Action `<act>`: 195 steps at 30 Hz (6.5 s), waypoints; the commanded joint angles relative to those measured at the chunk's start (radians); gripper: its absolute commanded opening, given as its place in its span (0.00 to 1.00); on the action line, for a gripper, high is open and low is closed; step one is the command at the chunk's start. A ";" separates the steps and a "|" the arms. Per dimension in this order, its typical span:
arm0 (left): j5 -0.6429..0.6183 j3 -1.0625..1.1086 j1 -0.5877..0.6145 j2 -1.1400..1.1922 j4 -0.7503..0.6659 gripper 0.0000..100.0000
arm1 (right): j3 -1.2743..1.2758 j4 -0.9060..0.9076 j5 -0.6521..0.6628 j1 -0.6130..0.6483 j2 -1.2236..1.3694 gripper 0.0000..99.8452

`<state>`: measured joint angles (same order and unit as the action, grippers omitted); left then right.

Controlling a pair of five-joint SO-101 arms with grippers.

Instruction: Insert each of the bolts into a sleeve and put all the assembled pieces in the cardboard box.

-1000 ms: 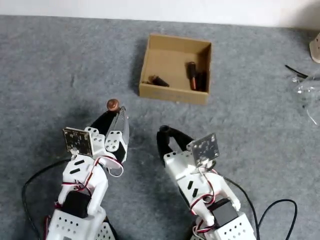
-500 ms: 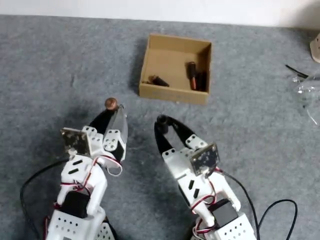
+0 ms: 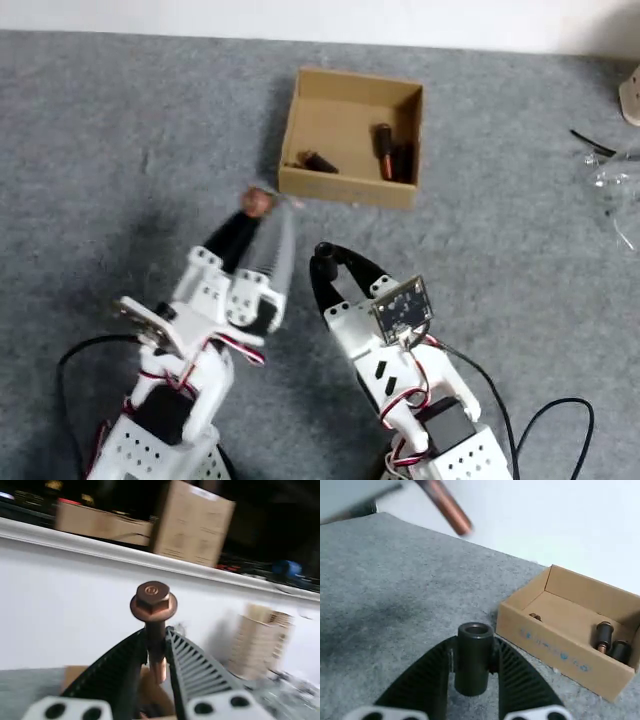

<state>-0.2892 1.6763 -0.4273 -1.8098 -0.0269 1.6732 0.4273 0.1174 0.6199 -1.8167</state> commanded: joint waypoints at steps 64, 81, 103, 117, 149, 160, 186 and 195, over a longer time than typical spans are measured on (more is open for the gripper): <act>-0.123 -0.369 -0.147 0.444 0.416 0.01 | 0.147 0.004 0.087 0.004 -0.022 0.01; -0.219 -0.328 -0.120 0.456 0.387 0.01 | 0.147 0.005 0.087 0.002 -0.022 0.00; -0.175 -0.285 -0.081 0.456 0.307 0.00 | 0.147 0.005 0.087 0.004 -0.022 0.00; -0.178 -0.360 -0.117 0.653 0.204 0.00 | 0.145 0.004 0.087 -0.024 -0.022 0.00; -0.181 -0.228 -0.151 0.412 0.350 0.00 | 0.145 0.001 0.087 -0.028 -0.022 0.00; -0.183 -0.289 -0.148 0.414 0.531 0.00 | 0.145 0.001 0.087 -0.028 -0.022 0.00; -0.175 -0.282 -0.140 0.401 0.537 0.10 | 0.145 -0.001 0.089 -0.028 -0.022 0.00; -0.180 -0.234 -0.139 0.401 0.539 0.46 | 0.147 -0.001 0.089 -0.028 -0.022 0.00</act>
<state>-0.4687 1.4446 -0.5593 -1.4062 0.5071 1.6747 0.4442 0.1956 0.5923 -1.8151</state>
